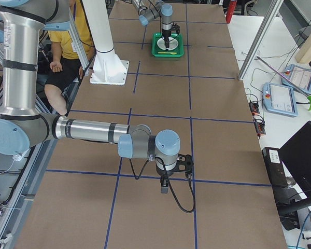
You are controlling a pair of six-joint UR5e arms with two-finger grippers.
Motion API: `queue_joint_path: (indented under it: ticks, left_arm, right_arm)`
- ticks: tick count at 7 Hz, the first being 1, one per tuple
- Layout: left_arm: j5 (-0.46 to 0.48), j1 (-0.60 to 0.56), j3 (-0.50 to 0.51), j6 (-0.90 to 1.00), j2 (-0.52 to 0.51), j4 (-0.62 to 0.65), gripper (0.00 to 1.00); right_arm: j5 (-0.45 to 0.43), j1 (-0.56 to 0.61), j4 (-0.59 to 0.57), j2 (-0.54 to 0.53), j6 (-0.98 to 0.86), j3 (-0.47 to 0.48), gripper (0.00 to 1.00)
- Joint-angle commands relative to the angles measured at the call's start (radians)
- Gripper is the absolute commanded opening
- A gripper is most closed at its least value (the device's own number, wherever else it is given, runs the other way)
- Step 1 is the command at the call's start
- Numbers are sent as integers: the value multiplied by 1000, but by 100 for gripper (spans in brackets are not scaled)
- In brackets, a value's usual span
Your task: Place spoon
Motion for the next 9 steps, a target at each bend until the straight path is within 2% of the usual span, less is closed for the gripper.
queue_joint_path:
  ticks: [1,2,3,4,5,6,7,8,9]
  left_arm:
    - [-19,-186,-81,284,92,7,100]
    - [-127,-319,-84,438,157,25,100]
    - [-215,-480,-83,687,233,39,100]
    - [-228,-638,-68,993,290,121,100]
    - [-229,-782,-28,1265,298,244,100]
    - [-231,-916,30,1459,334,271,100]
    - [-232,-987,70,1604,379,271,100]
    - [-289,-1001,95,1613,437,269,100]
    - [-386,-1002,95,1610,475,272,100]
  right_arm:
    - [0,0,0,0,0,0,100]
    - [0,0,0,0,0,0,100]
    - [0,0,0,0,0,0,100]
    - [0,0,0,0,0,0,100]
    - [0,0,0,0,0,0,100]
    - [0,0,0,0,-2,0,100]
    - [0,0,0,0,0,0,100]
    - [0,0,0,0,0,0,100]
    - [0,0,1,0,0,0,100]
